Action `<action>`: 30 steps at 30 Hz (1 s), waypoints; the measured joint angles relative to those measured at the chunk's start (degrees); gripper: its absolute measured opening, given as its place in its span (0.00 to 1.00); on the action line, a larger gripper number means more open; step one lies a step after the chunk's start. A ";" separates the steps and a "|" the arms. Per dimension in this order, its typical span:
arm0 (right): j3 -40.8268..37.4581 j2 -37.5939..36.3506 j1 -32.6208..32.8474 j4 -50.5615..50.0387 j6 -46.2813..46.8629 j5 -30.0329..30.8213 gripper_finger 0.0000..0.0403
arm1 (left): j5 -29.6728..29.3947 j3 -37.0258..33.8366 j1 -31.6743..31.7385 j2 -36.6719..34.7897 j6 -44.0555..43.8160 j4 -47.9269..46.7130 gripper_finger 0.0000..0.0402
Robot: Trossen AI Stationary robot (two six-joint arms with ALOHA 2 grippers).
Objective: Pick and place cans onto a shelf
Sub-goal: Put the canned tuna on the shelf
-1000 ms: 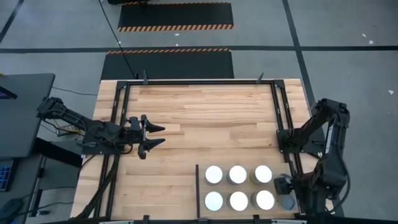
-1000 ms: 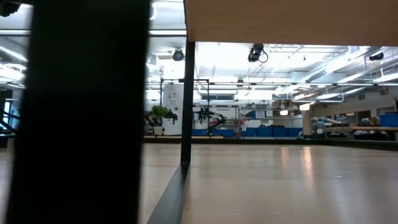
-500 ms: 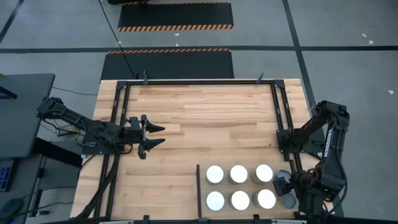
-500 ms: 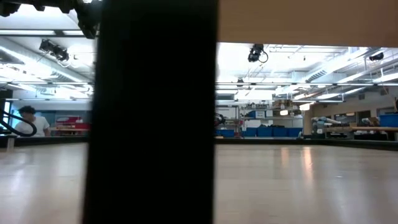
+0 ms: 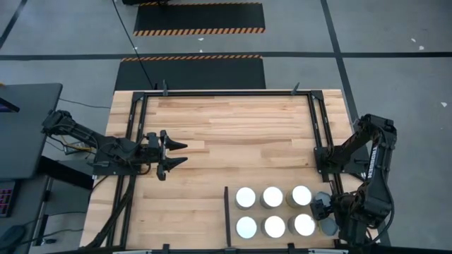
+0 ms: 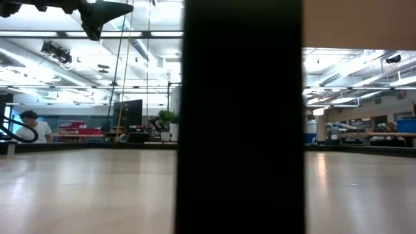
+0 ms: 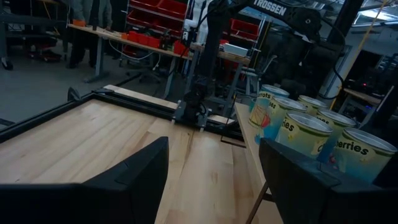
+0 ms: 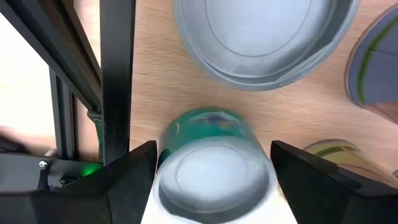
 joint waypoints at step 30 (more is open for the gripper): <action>0.93 -5.61 -3.50 -2.53 19.71 -1.46 0.22 | -0.01 0.00 0.00 0.01 0.01 0.00 0.64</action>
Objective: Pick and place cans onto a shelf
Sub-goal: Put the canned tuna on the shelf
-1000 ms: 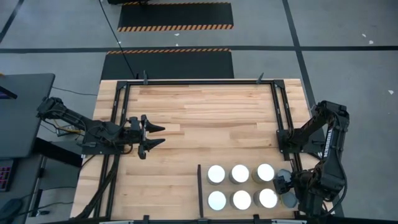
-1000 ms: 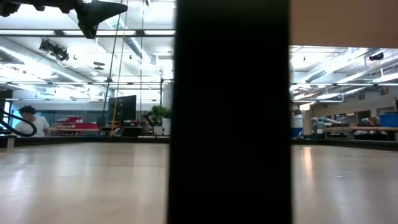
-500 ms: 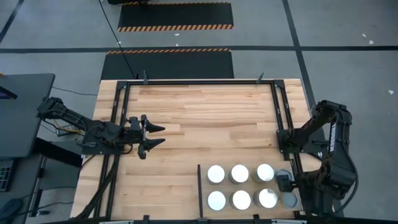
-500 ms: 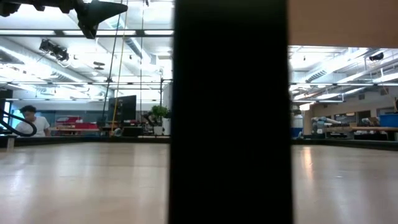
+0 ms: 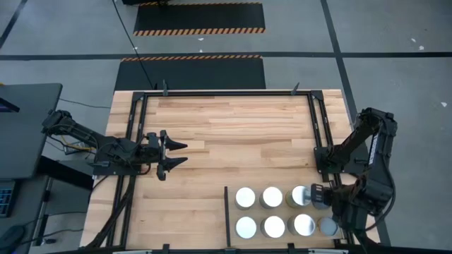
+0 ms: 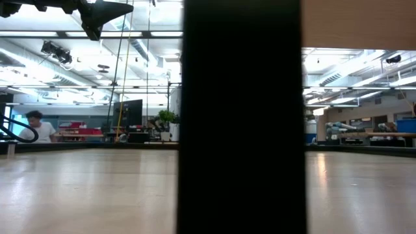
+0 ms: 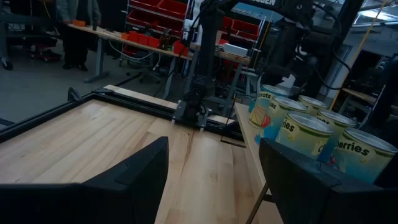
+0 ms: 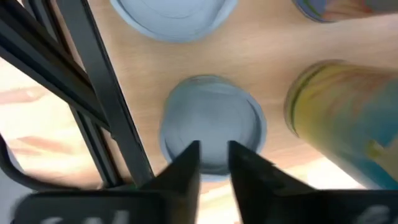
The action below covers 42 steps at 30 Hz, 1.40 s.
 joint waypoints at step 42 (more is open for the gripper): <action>-4.18 -0.04 -0.37 2.84 3.06 -1.28 0.01 | 0.00 0.00 0.00 -0.01 0.00 0.00 0.64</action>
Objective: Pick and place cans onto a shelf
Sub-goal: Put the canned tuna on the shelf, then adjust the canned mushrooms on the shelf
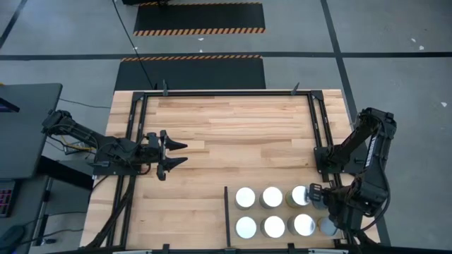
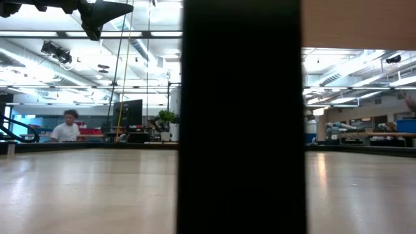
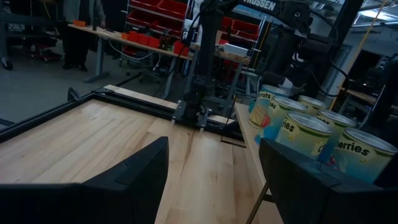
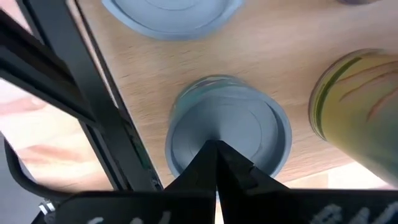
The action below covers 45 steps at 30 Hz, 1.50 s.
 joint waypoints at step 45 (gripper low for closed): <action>4.56 0.02 6.31 14.02 7.60 1.07 0.01 | -0.01 0.00 0.00 -0.01 0.01 0.00 0.64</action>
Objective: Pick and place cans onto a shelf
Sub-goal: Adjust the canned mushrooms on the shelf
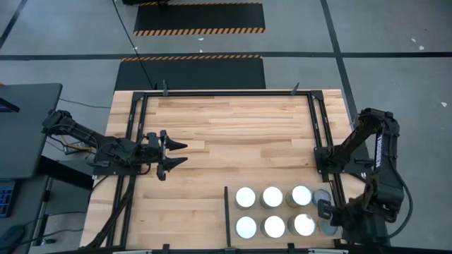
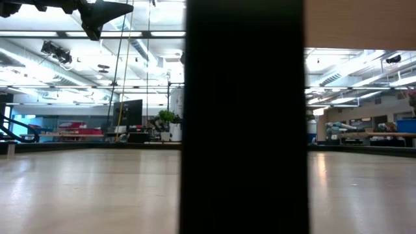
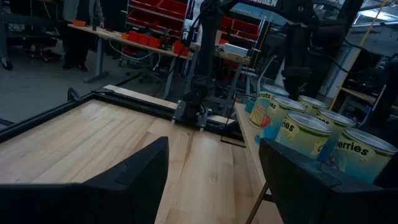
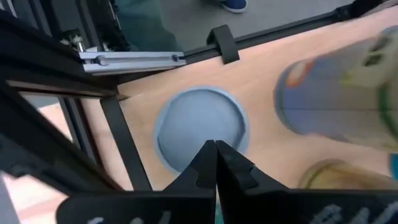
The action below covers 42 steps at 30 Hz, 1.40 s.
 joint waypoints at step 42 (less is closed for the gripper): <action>-8.41 -0.16 -1.00 8.10 -2.11 -1.16 0.01 | 0.00 0.00 0.00 0.00 -0.01 0.00 0.64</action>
